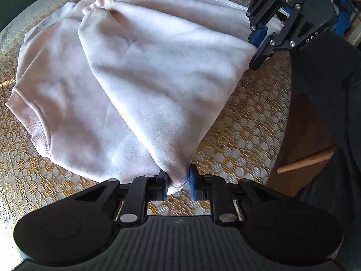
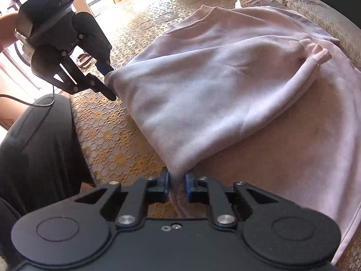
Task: Fold clothes
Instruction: 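Grasp the other sleeve with the right gripper and fold it over the body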
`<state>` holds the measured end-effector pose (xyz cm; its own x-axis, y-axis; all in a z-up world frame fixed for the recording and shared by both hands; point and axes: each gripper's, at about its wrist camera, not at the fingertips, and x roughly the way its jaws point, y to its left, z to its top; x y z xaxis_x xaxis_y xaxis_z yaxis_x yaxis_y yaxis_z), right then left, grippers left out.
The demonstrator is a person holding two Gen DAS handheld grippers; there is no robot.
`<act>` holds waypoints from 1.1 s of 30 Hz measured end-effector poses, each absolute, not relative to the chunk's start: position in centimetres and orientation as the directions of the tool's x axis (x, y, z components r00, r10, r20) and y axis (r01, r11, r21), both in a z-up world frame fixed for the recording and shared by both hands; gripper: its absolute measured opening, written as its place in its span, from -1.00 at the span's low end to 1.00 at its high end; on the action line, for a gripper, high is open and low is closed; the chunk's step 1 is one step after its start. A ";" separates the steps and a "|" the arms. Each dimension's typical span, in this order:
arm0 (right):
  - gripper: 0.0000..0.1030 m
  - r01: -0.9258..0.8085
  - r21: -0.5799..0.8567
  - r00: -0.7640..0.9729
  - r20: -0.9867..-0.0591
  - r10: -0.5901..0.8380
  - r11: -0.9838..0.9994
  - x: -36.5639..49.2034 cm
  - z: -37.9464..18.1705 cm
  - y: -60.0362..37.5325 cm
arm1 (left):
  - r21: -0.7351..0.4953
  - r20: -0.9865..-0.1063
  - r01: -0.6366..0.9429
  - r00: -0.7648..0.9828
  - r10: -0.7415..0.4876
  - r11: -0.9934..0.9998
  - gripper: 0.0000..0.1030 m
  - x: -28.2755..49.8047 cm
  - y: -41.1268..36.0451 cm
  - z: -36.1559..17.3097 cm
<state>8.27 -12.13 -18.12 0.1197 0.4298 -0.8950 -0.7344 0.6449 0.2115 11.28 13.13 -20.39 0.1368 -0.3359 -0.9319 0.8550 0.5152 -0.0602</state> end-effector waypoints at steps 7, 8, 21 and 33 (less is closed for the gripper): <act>1.00 -0.781 0.267 0.010 -0.898 0.439 0.564 3.5 -17.7 -11.9 | -0.122 -0.945 0.869 0.046 -0.323 0.480 -0.68 5.7 13.1 -20.8; 1.00 -0.784 0.280 -0.010 -0.898 0.440 0.554 2.9 -17.8 -11.9 | -0.130 -0.947 0.872 0.030 -0.318 0.472 -0.68 5.0 13.1 -21.0; 1.00 -0.721 0.250 0.044 -0.914 0.404 0.646 5.8 -13.6 -16.7 | -0.064 -0.966 0.881 0.065 -0.252 0.470 -0.35 4.4 13.8 -18.2; 1.00 -0.705 0.180 0.261 -0.834 0.487 0.686 15.0 -16.5 -13.0 | 0.034 -0.903 0.834 0.262 -0.341 0.551 0.27 12.5 8.9 -17.1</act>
<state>15.02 -13.00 -16.47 0.2611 0.4865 -0.8338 -0.7050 0.6861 0.1796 12.52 8.85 -17.12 0.2616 -0.3413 -0.9028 0.8341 0.5506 0.0335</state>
